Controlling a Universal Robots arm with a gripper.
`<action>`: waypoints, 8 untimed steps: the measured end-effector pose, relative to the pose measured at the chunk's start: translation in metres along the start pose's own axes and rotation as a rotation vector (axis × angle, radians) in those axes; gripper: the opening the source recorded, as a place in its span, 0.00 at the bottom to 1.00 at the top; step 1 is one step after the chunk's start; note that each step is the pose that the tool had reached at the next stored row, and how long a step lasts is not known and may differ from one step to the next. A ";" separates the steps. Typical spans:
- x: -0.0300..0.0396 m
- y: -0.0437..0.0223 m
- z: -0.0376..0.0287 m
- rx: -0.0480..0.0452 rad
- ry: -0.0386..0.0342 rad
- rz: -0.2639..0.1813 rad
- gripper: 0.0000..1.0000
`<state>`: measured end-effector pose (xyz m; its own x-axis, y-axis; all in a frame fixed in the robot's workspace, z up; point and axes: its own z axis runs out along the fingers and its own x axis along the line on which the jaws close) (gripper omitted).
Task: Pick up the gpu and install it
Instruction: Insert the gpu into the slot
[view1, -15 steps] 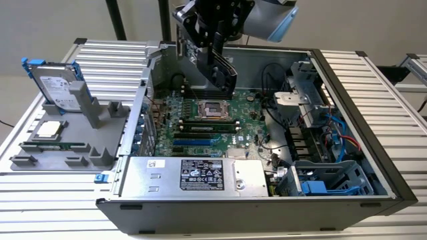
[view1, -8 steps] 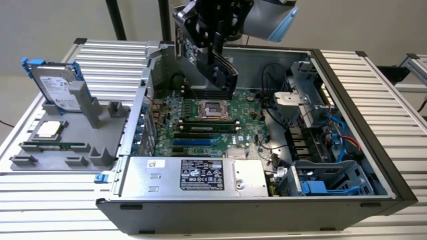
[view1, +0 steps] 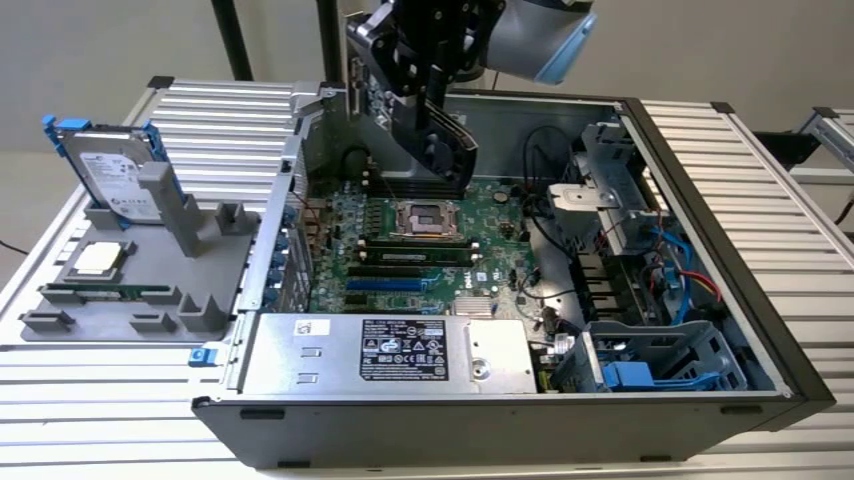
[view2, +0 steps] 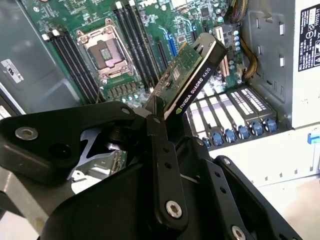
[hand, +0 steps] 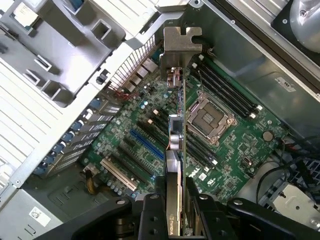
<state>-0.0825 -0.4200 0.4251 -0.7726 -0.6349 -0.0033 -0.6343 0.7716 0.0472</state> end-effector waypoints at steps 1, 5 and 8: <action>0.0000 0.0000 0.0000 0.0000 0.0002 -0.005 0.00; 0.0000 0.0000 0.0000 -0.0001 0.0011 -0.023 0.00; 0.0000 0.0000 0.0000 -0.0001 0.0018 -0.037 0.00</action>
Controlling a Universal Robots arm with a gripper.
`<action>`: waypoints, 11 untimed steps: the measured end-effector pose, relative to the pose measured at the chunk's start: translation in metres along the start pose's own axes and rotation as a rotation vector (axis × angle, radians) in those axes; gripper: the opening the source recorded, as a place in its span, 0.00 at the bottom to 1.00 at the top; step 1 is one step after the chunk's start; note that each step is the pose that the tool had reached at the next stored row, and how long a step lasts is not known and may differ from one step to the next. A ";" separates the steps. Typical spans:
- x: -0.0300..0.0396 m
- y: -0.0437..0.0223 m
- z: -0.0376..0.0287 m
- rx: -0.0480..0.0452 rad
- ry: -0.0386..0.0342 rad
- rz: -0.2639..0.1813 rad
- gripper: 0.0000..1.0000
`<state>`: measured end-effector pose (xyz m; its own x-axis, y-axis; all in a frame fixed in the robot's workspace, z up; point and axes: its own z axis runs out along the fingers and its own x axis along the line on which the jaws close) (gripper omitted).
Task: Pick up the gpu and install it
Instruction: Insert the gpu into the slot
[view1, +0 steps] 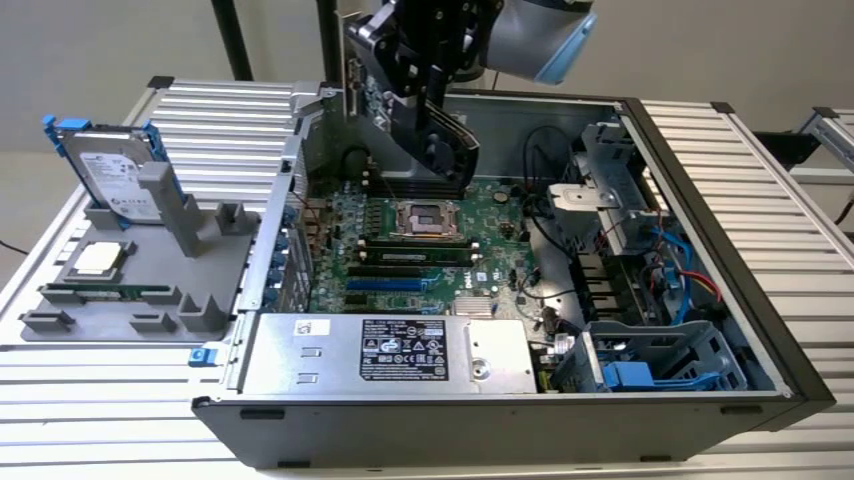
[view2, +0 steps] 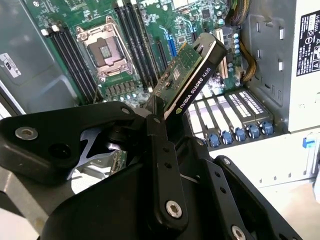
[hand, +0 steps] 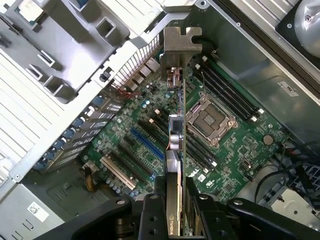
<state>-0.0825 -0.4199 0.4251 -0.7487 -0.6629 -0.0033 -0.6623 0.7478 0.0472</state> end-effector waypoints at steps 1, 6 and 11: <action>0.0000 0.0000 0.0000 0.0000 0.0002 -0.005 0.00; 0.0000 0.0000 0.0000 -0.0001 0.0013 -0.027 0.00; 0.0000 0.0000 0.0000 -0.0002 0.0023 -0.050 0.00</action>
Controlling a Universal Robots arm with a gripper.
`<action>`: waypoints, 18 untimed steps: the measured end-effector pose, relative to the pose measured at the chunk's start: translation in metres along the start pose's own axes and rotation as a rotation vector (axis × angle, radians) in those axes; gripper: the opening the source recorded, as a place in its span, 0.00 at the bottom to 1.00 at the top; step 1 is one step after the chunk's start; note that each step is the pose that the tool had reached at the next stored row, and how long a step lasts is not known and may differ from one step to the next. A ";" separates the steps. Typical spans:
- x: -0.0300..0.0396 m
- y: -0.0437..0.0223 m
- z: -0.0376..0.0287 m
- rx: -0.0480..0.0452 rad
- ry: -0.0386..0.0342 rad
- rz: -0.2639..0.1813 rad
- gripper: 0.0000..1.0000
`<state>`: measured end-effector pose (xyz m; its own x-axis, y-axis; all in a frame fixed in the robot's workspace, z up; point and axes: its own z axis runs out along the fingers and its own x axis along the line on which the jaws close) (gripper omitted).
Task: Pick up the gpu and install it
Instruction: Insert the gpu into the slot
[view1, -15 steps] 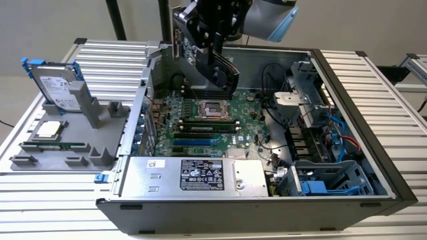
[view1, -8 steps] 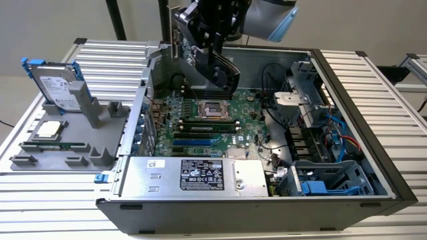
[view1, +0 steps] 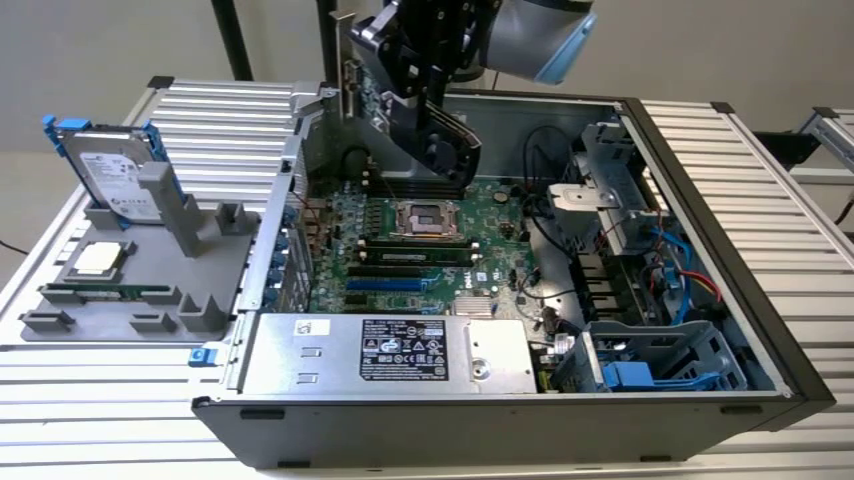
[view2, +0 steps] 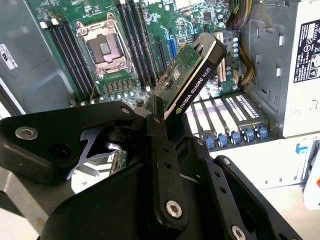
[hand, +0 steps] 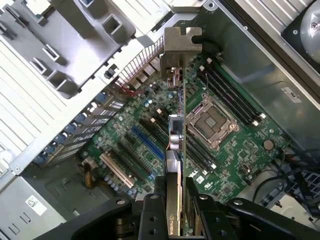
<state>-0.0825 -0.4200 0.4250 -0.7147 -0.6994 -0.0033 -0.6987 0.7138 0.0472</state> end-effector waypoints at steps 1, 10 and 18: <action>0.0000 0.0000 0.0000 0.0000 0.0002 -0.004 0.00; 0.0000 0.0000 0.0000 -0.0002 0.0021 -0.044 0.00; 0.0000 0.0000 0.0000 -0.0003 0.0038 -0.081 0.00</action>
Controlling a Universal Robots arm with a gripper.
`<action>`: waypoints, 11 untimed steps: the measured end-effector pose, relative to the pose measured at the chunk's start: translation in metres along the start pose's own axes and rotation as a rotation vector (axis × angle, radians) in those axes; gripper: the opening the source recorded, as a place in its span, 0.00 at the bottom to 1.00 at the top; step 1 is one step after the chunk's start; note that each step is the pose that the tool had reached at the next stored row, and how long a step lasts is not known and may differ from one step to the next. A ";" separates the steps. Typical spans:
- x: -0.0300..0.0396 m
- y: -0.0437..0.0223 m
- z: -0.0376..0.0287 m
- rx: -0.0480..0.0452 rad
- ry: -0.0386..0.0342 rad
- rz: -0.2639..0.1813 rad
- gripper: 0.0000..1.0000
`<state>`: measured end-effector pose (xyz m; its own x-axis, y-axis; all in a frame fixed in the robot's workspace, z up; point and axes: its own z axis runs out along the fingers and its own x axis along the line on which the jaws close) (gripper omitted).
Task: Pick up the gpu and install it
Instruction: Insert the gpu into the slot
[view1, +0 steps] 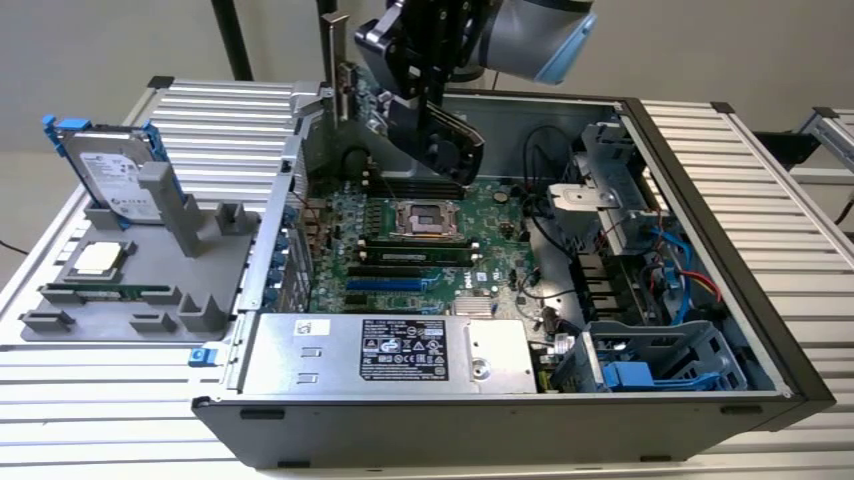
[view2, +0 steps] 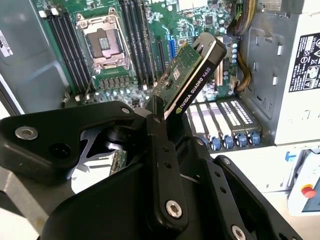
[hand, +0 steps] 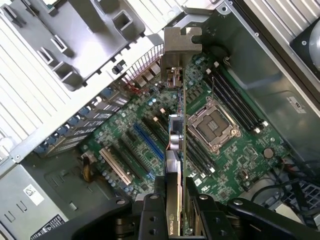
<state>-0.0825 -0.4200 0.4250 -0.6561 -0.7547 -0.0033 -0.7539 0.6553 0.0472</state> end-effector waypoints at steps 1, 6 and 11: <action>0.0000 0.0000 0.0000 0.0000 0.0003 -0.005 0.00; 0.0000 0.0000 0.0000 -0.0001 0.0015 -0.032 0.00; 0.0000 0.0000 0.0000 -0.0002 0.0030 -0.063 0.00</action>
<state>-0.0825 -0.4200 0.4250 -0.6075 -0.7943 -0.0033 -0.7935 0.6067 0.0472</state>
